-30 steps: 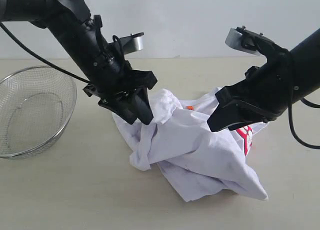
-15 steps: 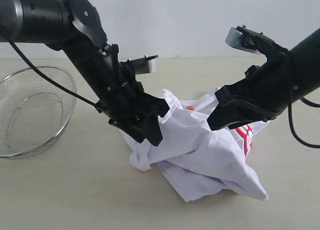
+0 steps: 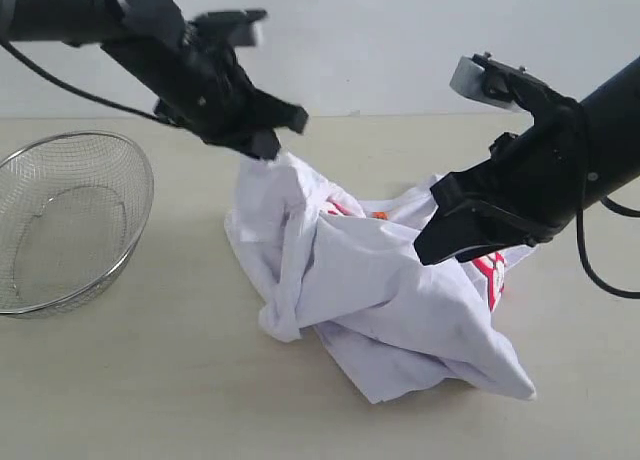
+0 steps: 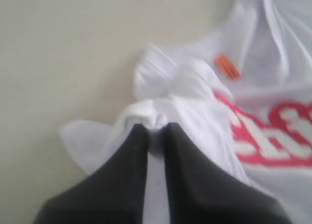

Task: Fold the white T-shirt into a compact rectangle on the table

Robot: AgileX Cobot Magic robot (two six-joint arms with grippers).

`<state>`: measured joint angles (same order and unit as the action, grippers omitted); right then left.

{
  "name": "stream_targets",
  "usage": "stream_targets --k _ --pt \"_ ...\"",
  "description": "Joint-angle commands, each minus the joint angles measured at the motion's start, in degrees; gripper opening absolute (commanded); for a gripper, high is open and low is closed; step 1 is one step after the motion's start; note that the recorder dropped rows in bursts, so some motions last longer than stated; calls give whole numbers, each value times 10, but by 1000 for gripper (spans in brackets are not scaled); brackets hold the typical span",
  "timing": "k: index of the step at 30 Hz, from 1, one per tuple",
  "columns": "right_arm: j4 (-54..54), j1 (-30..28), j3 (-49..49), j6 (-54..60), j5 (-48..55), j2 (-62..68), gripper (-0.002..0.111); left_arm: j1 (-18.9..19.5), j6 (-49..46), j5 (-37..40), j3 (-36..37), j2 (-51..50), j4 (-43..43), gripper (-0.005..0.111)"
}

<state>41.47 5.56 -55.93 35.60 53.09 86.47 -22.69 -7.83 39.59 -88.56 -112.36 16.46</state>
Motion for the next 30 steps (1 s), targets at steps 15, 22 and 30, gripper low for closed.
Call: stream_targets --k 15,22,30 --pt "3 -4 0 3 17 -1 43 78 33 125 -88 6 -71 5" --pt "6 -4 0 3 17 -1 43 78 39 125 -88 6 -74 35" --pt "6 -4 0 3 21 -1 43 78 32 116 -88 10 -47 72"
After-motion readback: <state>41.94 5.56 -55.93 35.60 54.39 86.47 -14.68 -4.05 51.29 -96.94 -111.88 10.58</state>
